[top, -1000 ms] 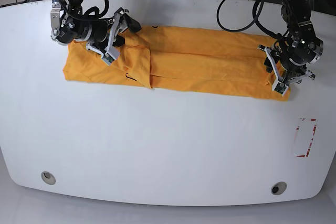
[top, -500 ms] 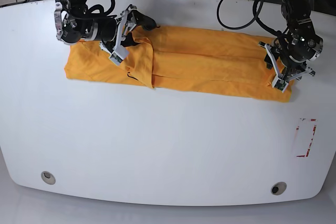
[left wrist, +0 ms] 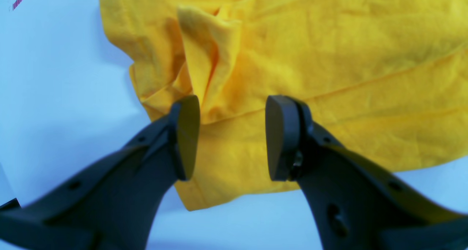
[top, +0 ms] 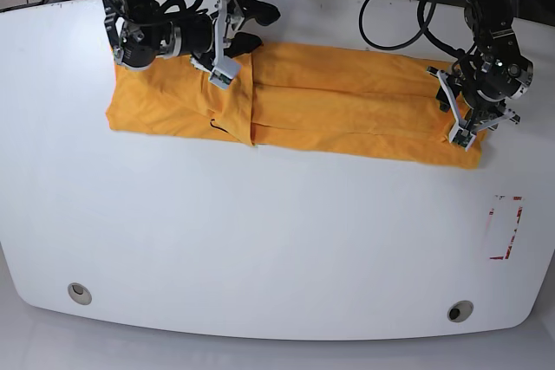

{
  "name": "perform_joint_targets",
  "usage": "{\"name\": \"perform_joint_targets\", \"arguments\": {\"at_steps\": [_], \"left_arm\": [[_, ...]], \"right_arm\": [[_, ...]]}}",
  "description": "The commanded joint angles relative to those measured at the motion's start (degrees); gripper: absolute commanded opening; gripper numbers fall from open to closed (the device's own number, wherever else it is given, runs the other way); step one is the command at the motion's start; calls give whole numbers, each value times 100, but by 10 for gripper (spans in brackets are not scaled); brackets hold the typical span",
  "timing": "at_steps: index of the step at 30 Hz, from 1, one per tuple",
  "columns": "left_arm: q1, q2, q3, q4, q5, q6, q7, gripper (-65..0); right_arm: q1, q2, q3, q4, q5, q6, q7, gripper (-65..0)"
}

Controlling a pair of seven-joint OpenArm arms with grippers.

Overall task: Layout the t-shirt on the table in an organized manner, then fold the t-shirt properly
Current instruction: 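Regrasp the shirt's folded edge with the right gripper, then grasp the shirt's opposite end with the left gripper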

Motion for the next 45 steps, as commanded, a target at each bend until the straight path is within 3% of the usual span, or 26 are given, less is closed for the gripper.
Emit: {"name": "perform_joint_targets", "arguments": {"at_steps": [1, 12, 14, 17, 21, 26, 31, 38, 45], "left_arm": [[-80, -90, -17, 118, -26, -3, -64, -375], [-238, -98, -17, 285, -44, -3, -73, -374], [-309, 33, -17, 294, -44, -3, -73, -371], [-458, 200, -122, 321, -44, -3, -64, -371], [-599, 315, -219, 294, -44, -3, -55, -369], [-643, 385, -219, 285, -18, -3, -55, -367], [-643, 367, -263, 268, 0, -3, -55, -274], [-652, 359, -289, 39, -35, -3, -64, -200], [-977, 332, -298, -506, 0, -3, -82, -204]], "right_arm": [[96, 234, 219, 113, 104, 32, 82, -227], [290, 261, 1881, 69, 16, 32, 109, -235], [378, 252, 1960, 69, -160, 32, 170, -266], [492, 226, 1951, 69, -793, 32, 250, -379], [624, -117, 1942, 69, -1822, 32, 250, -499], [703, -416, 1819, 69, -3105, 32, 311, -479], [685, -530, 1511, 61, -3861, 32, 751, -455], [606, -530, 1300, -177, -3861, 32, 874, -455], [598, -539, 1300, -537, -3720, 32, 1093, -455]]}}
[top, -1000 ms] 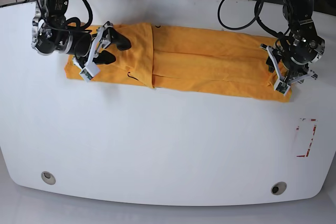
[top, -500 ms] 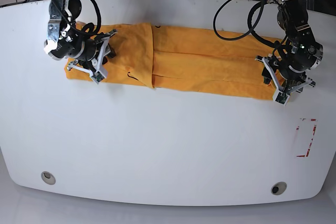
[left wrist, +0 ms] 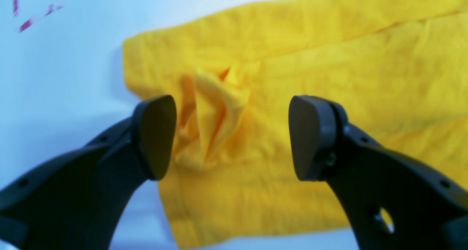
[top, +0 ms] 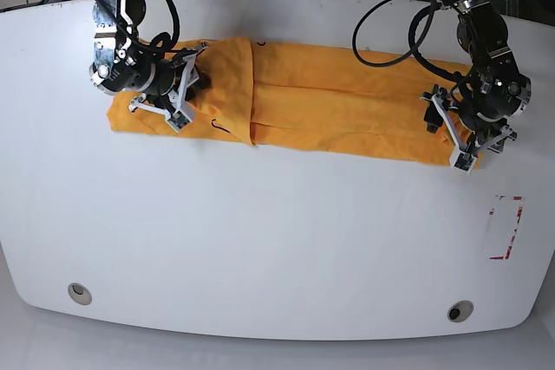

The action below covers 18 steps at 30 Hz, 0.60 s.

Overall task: Layout the t-shirt on the table in an organized manner, then fold the t-shirt properly
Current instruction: 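Grasp the shirt's opposite end with the left gripper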

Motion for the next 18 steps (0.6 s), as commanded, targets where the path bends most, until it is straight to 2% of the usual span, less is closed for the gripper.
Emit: {"name": "perform_joint_targets", "arguments": {"at_steps": [1, 10, 18], "left_arm": [[-190, -151, -12, -181, -22, 14, -88, -210], [-436, -432, -12, -858, -31, 14, -97, -279], [-472, -749, -12, -1262, -31, 14, -97, -414]], "right_arm": [[7, 44, 17, -89, 41, 8, 220, -455], [-19, 53, 26, -283, -3, 8, 457, -455], [-54, 88, 79, -283, -3, 8, 466, -455]]}}
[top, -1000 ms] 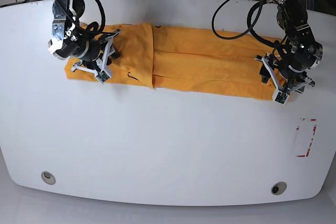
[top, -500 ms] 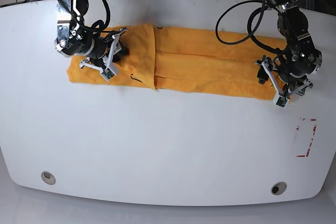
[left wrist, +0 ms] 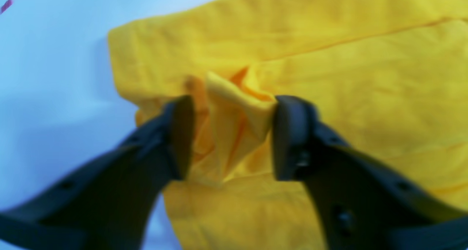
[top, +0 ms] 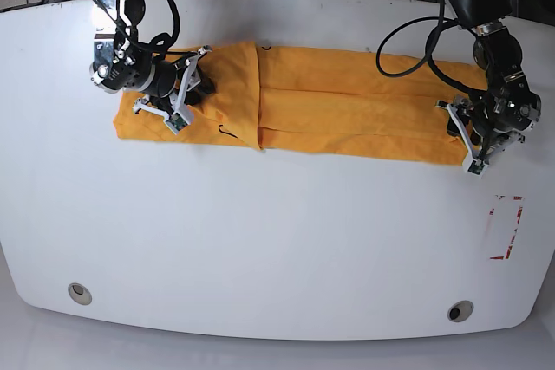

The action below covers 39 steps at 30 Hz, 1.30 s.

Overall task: Layout the t-shirt on the table in an organized manner, then fold the t-shirt properly
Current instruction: 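Grasp the shirt's opposite end with the left gripper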

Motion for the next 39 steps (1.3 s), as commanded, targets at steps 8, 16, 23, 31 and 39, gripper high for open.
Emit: {"name": "perform_joint_targets", "arguments": {"at_steps": [8, 16, 23, 31, 39], "left_arm": [[-41, -517, -27, 19, -13, 5, -49, -481], [-32, -904, -54, 1, -13, 5, -49, -481], [-76, -1062, -440, 54, -13, 5, -49, -478], [-50, -1088, -880, 265, -48, 5, -23, -308], [56, -807, -1390, 256, -725, 5, 522, -158]], "right_arm": [[-26, 60, 224, 14, -88, -7, -159, -455], [-26, 60, 295, 14, -88, -7, -159, -455], [-26, 60, 295, 14, -79, -7, -159, -455], [-26, 60, 295, 14, -71, -7, -159, -455], [-35, 60, 295, 14, -71, -7, -159, -455]]}}
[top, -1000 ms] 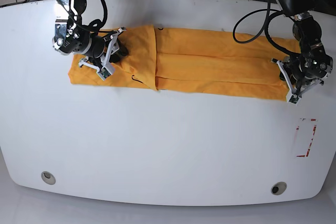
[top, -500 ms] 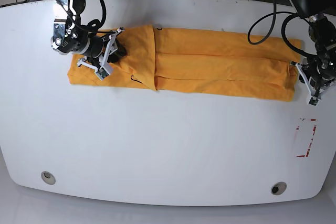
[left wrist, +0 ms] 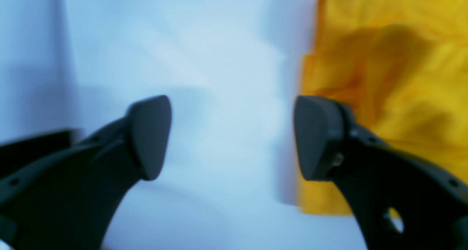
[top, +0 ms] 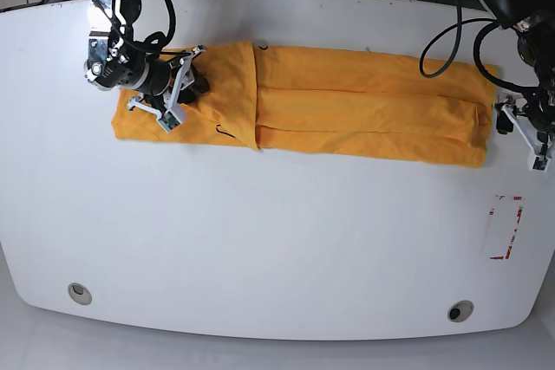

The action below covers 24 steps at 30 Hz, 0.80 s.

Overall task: Layout the t-shirt on the table in an organized manner, then fold the t-shirt properly
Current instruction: 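Grasp the shirt's opposite end with the left gripper, then lift the shirt end with the left gripper and move it toward the middle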

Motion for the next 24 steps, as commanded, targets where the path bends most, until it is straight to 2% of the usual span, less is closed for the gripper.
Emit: {"name": "perform_joint_targets", "arguments": {"at_steps": [1, 9, 17, 24], "left_arm": [[-34, -103, -175, 79, -348, 5, 221, -158], [-7, -130, -316, -440, -1473, 5, 353, -160], [-7, -138, -272, -1178, -2045, 5, 353, -161], [-42, -112, -263, -1512, -2089, 5, 336, -164]], "right_arm": [[9, 62, 34, 38, -167, -47, -155, -455], [9, 62, 26, 38, -167, -47, -155, -455], [9, 62, 26, 38, -158, -47, -155, -455], [9, 62, 26, 38, -132, -47, -155, -455]]}}
